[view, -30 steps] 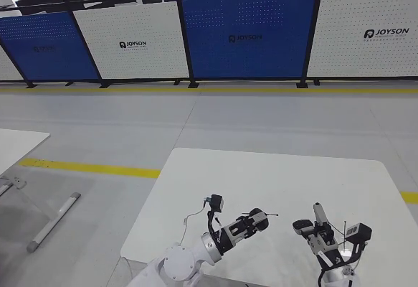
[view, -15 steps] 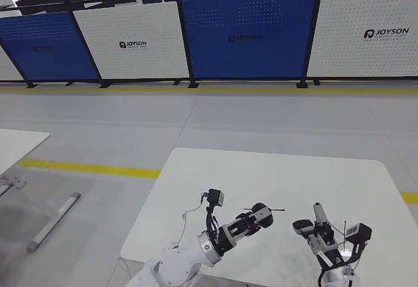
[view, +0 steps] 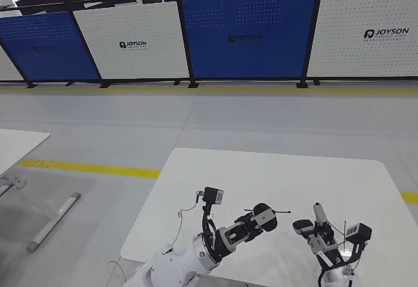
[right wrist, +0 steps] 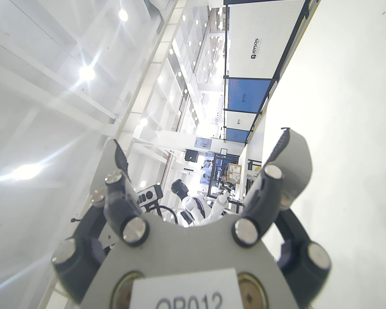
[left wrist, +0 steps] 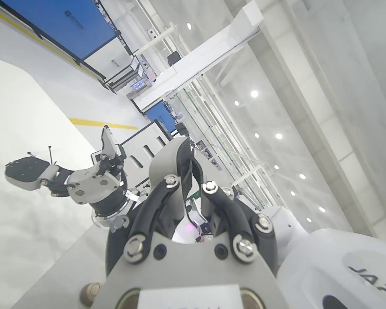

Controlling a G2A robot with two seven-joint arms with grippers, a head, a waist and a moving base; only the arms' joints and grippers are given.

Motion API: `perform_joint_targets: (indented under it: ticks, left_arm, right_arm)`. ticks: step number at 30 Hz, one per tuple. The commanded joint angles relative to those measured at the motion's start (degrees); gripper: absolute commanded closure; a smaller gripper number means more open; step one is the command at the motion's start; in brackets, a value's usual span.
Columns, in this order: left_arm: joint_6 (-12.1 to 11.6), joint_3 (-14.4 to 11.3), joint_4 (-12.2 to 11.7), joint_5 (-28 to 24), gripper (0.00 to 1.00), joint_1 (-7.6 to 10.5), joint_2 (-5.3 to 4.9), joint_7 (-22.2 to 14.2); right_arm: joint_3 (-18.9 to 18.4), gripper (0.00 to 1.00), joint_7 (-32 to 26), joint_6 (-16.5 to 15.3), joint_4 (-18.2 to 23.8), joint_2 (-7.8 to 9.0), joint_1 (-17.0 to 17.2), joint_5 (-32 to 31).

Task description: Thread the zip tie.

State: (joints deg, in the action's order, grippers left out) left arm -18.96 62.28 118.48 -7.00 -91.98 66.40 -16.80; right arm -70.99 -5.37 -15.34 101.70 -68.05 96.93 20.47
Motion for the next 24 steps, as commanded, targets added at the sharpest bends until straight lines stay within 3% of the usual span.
perform_joint_targets:
  ticks: [1, 5, 10, 13, 17, 24]
  left_arm:
    - [0.8, -0.3, -0.5, -0.1, 1.00, 0.09, 0.03, 0.0]
    - [2.6, -1.1, -4.0, -0.1, 1.00, 0.66, 0.08, -0.3]
    - [2.7, -2.1, -9.5, -2.6, 1.00, 0.99, 0.23, -0.7]
    - [3.1, -2.8, -11.3, -3.9, 1.00, 1.39, 0.36, -0.7]
    - [2.9, -3.5, -12.3, -5.5, 1.00, 2.06, 0.51, -1.4]
    - [2.3, -3.9, -12.1, -7.3, 1.00, 2.20, 0.57, -2.4]
  right_arm:
    - [0.0, 0.00, 0.0, 0.0, 0.0, 0.00, 0.0, 0.0]
    - [0.0, 0.00, 0.0, 0.0, 0.0, 0.00, 0.0, 0.0]
    - [0.0, 0.00, 0.0, 0.0, 0.0, 0.00, 0.0, 0.0]
    - [0.0, 0.00, 0.0, 0.0, 0.0, 0.00, 0.0, 0.0]
    - [0.0, 0.00, 0.0, 0.0, 0.0, 0.00, 0.0, 0.0]
    - [0.0, 0.00, 0.0, 0.0, 0.0, 0.00, 0.0, 0.0]
